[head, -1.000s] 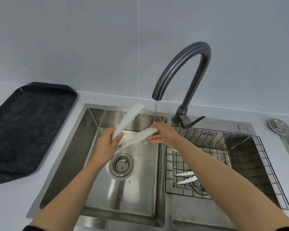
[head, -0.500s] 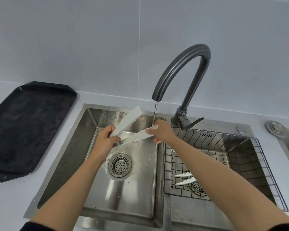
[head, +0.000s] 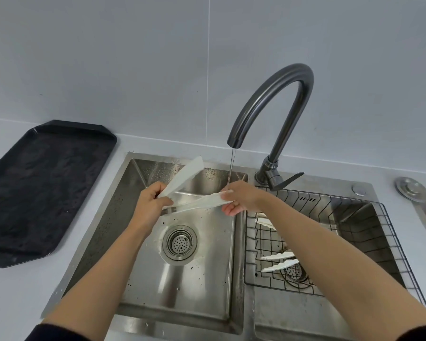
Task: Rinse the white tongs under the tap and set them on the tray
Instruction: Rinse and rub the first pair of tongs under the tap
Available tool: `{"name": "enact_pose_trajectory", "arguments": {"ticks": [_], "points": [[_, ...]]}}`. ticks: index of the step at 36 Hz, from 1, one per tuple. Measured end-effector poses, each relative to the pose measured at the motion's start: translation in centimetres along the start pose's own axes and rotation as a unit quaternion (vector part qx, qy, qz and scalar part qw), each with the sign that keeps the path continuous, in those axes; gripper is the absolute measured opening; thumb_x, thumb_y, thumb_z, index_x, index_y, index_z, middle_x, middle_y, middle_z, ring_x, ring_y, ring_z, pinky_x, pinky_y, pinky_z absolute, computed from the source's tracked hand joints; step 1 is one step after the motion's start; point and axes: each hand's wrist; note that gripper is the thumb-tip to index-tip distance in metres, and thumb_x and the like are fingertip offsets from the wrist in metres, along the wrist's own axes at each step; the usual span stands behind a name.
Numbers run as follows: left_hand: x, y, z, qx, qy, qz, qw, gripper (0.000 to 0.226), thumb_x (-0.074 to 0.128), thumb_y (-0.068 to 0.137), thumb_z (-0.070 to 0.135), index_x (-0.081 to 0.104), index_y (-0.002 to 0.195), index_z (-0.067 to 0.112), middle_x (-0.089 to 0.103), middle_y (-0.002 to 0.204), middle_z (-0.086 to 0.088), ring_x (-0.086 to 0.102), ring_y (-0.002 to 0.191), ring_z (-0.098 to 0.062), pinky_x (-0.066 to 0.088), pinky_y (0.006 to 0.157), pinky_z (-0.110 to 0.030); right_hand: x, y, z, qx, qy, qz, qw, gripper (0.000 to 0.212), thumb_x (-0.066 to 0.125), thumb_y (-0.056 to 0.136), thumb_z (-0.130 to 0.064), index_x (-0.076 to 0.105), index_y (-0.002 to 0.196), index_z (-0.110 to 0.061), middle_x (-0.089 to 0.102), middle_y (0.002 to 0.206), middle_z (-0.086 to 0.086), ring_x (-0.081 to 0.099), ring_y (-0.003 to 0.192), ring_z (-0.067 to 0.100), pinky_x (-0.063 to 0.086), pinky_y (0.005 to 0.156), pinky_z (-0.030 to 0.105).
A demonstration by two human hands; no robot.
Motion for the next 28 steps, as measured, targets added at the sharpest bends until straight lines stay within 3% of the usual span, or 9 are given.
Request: {"name": "enact_pose_trajectory", "arguments": {"ticks": [3,5,7,10,15,18,21,23,28], "points": [[0.1,0.1,0.2,0.003,0.004,0.0,1.0,0.03,0.046,0.073,-0.022,0.041,0.067,0.007,0.036,0.063,-0.004,0.043,0.041,0.004,0.04,0.042,-0.012,-0.2,0.2,0.1,-0.004,-0.053,0.016,0.998,0.022,0.056,0.09,-0.003,0.055,0.11,0.007,0.058,0.066,0.013,0.056,0.037,0.007,0.048,0.042,0.016],[0.4,0.2,0.3,0.01,0.004,-0.005,1.0,0.028,0.048,0.071,-0.02,0.042,0.065,0.007,0.037,0.064,-0.003,0.045,0.046,0.0,0.04,0.044,-0.013,-0.1,0.2,0.0,-0.013,-0.117,0.047,0.992,0.014,0.064,0.086,-0.012,0.054,0.084,-0.002,0.056,0.061,0.01,0.049,0.033,0.006,0.04,0.036,0.012],[0.6,0.3,0.4,0.013,0.009,-0.007,1.0,0.024,0.053,0.065,-0.011,0.041,0.06,0.008,0.04,0.061,0.001,0.045,0.051,-0.004,0.039,0.05,-0.015,0.0,0.7,0.0,-0.039,-0.186,0.102,0.976,0.032,0.07,0.081,-0.022,0.046,0.063,-0.009,0.052,0.054,0.005,0.043,0.036,0.007,0.031,0.032,0.007],[0.7,0.3,0.9,0.02,0.029,-0.016,0.999,0.017,0.053,0.051,0.002,0.042,0.056,0.015,0.04,0.057,0.007,0.038,0.06,-0.015,0.034,0.059,-0.028,0.2,0.9,-0.4,-0.05,-0.24,0.154,0.957,0.043,0.073,0.076,-0.034,0.042,0.055,-0.013,0.048,0.049,0.0,0.04,0.041,0.01,0.031,0.035,0.01],[0.7,0.5,1.4,0.043,0.048,-0.01,0.998,0.025,0.056,0.061,-0.006,0.04,0.059,0.013,0.036,0.061,0.0,0.032,0.058,-0.012,0.027,0.053,-0.022,0.1,0.6,-1.3,-0.057,-0.245,0.146,0.957,0.039,0.064,0.086,-0.034,0.046,0.061,-0.01,0.048,0.052,0.0,0.045,0.036,0.006,0.036,0.043,0.016],[0.1,0.8,1.1,0.031,0.038,0.008,0.999,0.03,0.056,0.069,-0.014,0.043,0.06,0.012,0.04,0.063,-0.002,0.038,0.059,-0.015,0.03,0.053,-0.023,-0.1,0.3,-1.3,-0.04,-0.083,0.084,0.992,0.024,0.052,0.094,-0.011,0.054,0.105,0.01,0.051,0.06,0.008,0.047,0.033,0.004,0.04,0.037,0.013],[-0.2,0.8,0.9,0.023,0.034,0.02,0.999,0.029,0.056,0.074,-0.014,0.047,0.064,0.012,0.043,0.064,-0.002,0.041,0.06,-0.015,0.034,0.054,-0.023,-0.2,-0.1,-1.6,-0.038,0.033,0.031,0.998,0.034,0.04,0.097,-0.002,0.04,0.129,0.01,0.052,0.07,0.013,0.05,0.054,0.017,0.055,0.057,0.021],[-0.2,0.7,0.9,0.021,0.025,0.023,0.999,0.027,0.056,0.076,-0.013,0.05,0.067,0.012,0.046,0.067,-0.002,0.045,0.063,-0.015,0.04,0.055,-0.023,-0.2,-0.4,-1.8,-0.045,0.082,0.006,0.996,0.033,0.035,0.098,-0.001,0.039,0.13,0.006,0.053,0.074,0.014,0.052,0.06,0.02,0.057,0.077,0.034],[-0.8,0.7,0.3,0.023,0.024,0.021,0.999,0.025,0.056,0.084,-0.004,0.056,0.081,0.021,0.056,0.075,0.002,0.051,0.069,-0.01,0.045,0.063,-0.015,-0.1,-0.5,-2.0,-0.049,0.137,0.013,0.989,0.015,0.032,0.1,-0.006,0.042,0.111,-0.003,0.059,0.083,0.016,0.067,0.052,0.017,0.058,0.055,0.026]]}}
Point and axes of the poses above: each hand's wrist, its own y-axis towards the middle knuckle, its own x-axis out of the palm, z = x × y
